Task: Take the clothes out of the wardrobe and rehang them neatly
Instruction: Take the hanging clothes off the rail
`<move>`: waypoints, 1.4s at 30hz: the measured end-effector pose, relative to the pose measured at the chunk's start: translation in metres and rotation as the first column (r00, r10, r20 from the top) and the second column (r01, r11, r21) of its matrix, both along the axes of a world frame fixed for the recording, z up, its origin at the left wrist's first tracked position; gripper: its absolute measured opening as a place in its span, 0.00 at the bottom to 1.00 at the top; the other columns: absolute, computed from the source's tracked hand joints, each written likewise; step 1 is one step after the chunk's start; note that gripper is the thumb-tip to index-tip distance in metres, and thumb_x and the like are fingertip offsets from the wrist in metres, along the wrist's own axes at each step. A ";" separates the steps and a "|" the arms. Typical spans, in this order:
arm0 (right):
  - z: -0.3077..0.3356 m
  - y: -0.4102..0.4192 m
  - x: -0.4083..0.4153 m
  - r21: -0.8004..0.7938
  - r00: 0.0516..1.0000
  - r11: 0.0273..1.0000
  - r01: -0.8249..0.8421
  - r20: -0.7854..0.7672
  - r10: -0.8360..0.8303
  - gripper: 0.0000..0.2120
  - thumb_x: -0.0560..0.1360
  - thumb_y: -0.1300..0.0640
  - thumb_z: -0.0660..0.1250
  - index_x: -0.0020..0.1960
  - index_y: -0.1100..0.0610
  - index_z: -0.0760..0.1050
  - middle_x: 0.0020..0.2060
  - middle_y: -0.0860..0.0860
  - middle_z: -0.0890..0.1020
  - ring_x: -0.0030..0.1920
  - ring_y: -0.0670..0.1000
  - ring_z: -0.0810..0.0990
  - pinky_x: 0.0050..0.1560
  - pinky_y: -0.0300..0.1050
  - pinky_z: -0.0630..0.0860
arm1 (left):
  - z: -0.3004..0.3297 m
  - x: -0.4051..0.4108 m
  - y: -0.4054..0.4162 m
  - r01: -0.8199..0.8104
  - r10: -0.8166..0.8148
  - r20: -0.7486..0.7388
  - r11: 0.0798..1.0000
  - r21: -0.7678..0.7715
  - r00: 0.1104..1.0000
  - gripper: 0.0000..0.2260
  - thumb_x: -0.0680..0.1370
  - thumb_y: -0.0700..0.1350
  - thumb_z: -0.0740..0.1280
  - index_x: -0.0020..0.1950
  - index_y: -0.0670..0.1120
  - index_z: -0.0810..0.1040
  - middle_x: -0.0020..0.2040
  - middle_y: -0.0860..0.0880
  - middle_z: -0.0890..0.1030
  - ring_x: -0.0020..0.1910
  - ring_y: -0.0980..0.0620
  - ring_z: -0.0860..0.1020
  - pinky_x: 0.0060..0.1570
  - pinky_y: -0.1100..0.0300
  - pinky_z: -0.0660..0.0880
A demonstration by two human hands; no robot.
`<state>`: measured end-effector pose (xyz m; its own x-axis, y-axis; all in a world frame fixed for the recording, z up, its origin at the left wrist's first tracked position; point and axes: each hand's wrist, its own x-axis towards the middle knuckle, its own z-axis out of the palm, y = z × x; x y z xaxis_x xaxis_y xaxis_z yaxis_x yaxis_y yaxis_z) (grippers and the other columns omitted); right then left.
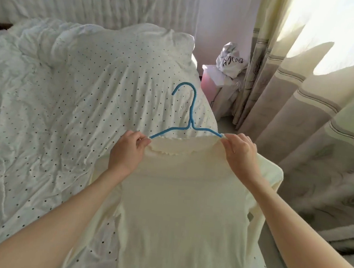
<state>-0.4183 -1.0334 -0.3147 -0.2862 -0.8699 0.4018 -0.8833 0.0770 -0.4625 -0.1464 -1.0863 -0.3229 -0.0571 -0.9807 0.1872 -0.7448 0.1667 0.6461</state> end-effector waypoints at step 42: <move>-0.081 0.348 0.166 0.601 0.896 0.720 0.346 0.016 -0.444 0.26 0.79 0.43 0.54 0.72 0.55 0.63 0.71 0.55 0.66 0.73 0.56 0.61 0.72 0.57 0.51 | -0.075 0.062 0.273 0.702 -0.787 0.177 0.609 0.369 0.591 0.34 0.72 0.63 0.38 0.75 0.51 0.57 0.76 0.51 0.54 0.75 0.53 0.46 0.68 0.63 0.37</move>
